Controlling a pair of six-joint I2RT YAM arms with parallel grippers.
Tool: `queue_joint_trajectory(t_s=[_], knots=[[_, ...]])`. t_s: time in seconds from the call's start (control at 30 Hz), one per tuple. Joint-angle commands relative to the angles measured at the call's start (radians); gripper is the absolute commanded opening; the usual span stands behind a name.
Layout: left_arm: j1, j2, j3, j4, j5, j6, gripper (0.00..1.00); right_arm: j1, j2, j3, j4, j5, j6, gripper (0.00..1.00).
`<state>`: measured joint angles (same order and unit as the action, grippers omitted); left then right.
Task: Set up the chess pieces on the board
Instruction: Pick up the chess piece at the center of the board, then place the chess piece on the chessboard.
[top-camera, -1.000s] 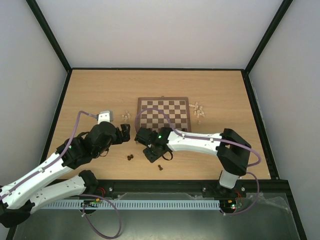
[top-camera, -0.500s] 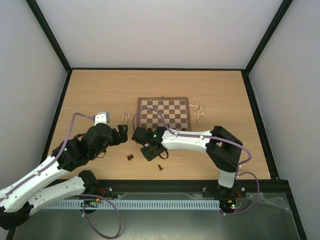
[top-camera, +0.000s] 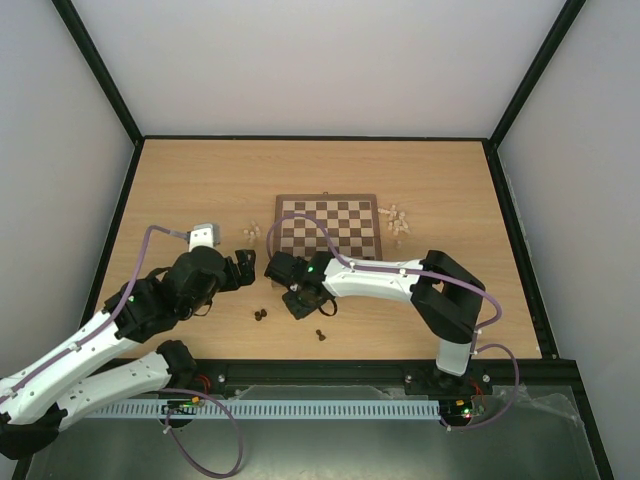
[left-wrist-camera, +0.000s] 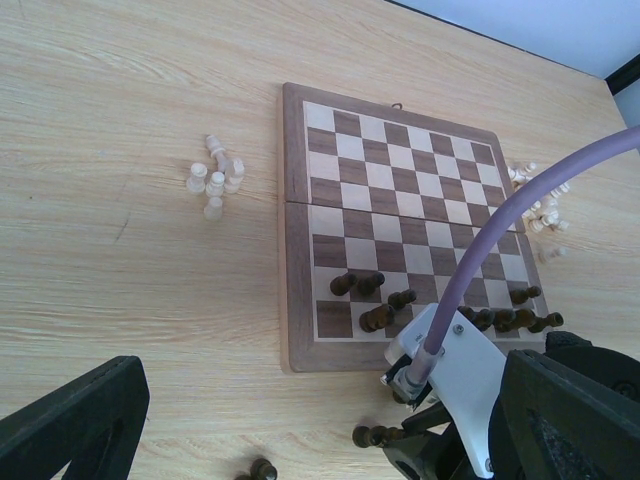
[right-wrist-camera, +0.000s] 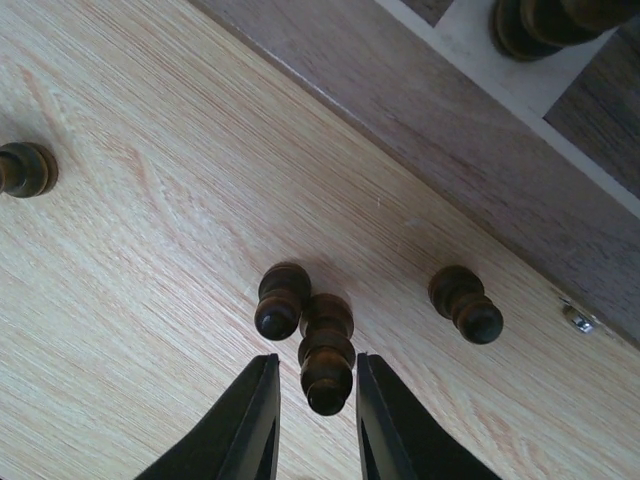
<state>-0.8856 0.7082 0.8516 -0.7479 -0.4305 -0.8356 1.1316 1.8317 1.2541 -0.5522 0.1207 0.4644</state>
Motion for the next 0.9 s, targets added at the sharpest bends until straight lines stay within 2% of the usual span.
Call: queue_joint_trajectory(t_s=[0.0, 0.17, 0.6, 0.87], knots=[[0.004, 0.004, -0.001, -0.002, -0.014, 0.0, 0.99, -0.006, 0.016, 0.011, -0.024, 0.007, -0.007, 0.19], [0.004, 0.006, 0.0, -0.002, -0.016, 0.0, 0.99, -0.007, -0.003, 0.011, -0.038, 0.018, -0.01, 0.11], [0.005, 0.012, -0.007, 0.006, -0.014, -0.006, 0.99, -0.016, -0.143, 0.081, -0.172, 0.078, -0.021, 0.1], [0.004, 0.011, -0.009, 0.004, -0.014, -0.007, 0.99, -0.1, -0.145, 0.15, -0.226, 0.092, -0.078, 0.11]])
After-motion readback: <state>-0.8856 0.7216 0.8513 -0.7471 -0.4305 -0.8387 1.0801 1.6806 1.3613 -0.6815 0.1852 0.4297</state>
